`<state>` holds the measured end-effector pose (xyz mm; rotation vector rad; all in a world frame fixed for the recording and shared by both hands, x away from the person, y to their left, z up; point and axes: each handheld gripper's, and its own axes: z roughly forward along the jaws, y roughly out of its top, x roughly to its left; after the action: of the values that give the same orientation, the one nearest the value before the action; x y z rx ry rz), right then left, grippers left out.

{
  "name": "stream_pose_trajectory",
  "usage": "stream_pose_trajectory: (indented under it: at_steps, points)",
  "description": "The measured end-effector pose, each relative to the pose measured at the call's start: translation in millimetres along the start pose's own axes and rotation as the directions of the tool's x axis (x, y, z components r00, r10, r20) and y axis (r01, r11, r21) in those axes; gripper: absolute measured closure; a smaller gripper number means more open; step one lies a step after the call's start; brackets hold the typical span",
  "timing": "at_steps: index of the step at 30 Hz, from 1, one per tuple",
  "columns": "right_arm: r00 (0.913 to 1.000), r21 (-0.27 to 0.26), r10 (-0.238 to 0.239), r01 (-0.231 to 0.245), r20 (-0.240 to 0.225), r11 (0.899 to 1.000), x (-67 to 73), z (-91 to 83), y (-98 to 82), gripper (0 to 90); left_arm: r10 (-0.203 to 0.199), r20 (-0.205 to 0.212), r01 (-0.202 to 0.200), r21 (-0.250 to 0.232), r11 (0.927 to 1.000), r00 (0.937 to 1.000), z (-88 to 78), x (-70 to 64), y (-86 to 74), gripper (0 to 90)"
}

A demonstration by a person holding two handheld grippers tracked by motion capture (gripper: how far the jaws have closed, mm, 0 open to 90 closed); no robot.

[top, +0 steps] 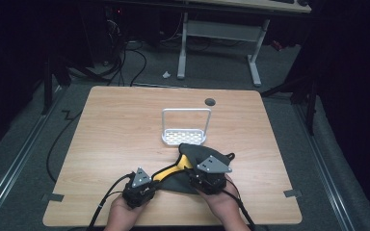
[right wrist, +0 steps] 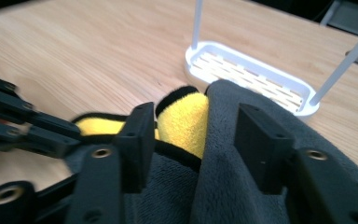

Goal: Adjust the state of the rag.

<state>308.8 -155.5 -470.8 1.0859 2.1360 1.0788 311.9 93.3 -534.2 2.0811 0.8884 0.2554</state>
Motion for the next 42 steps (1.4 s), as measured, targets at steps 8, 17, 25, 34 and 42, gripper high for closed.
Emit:
stream_pose_trajectory:
  at_steps: [8,17,25,34,42]
  points:
    - [0.9970,-0.071,0.007,-0.002,0.077,0.997,-13.8,-28.3,-7.8,90.0,0.003,-0.003,-0.003,-0.002,1.0000,1.0000,-0.3,-0.7,-0.5,81.5]
    - [0.9988,-0.043,0.040,-0.039,0.029,0.998,-15.5,-25.1,-10.9,58.4,0.003,-0.005,-0.003,-0.001,1.0000,1.0000,-0.1,-0.7,-0.3,81.5]
    - [0.9962,0.079,-0.017,0.010,0.086,0.997,-8.9,24.6,2.2,84.5,-0.005,0.003,0.005,0.000,1.0000,1.0000,-0.9,0.2,-0.8,81.5]
    - [0.9833,-0.114,0.120,-0.104,0.137,0.988,-36.3,-75.8,-42.3,85.2,0.015,-0.013,-0.015,0.000,0.9999,0.9998,-1.1,-2.2,-1.1,81.5]
    - [0.9642,0.151,0.160,-0.194,0.211,0.969,-62.1,-79.3,-112.1,84.5,0.047,0.015,-0.047,0.012,0.9988,0.9988,-5.4,-16.2,-5.4,80.5]
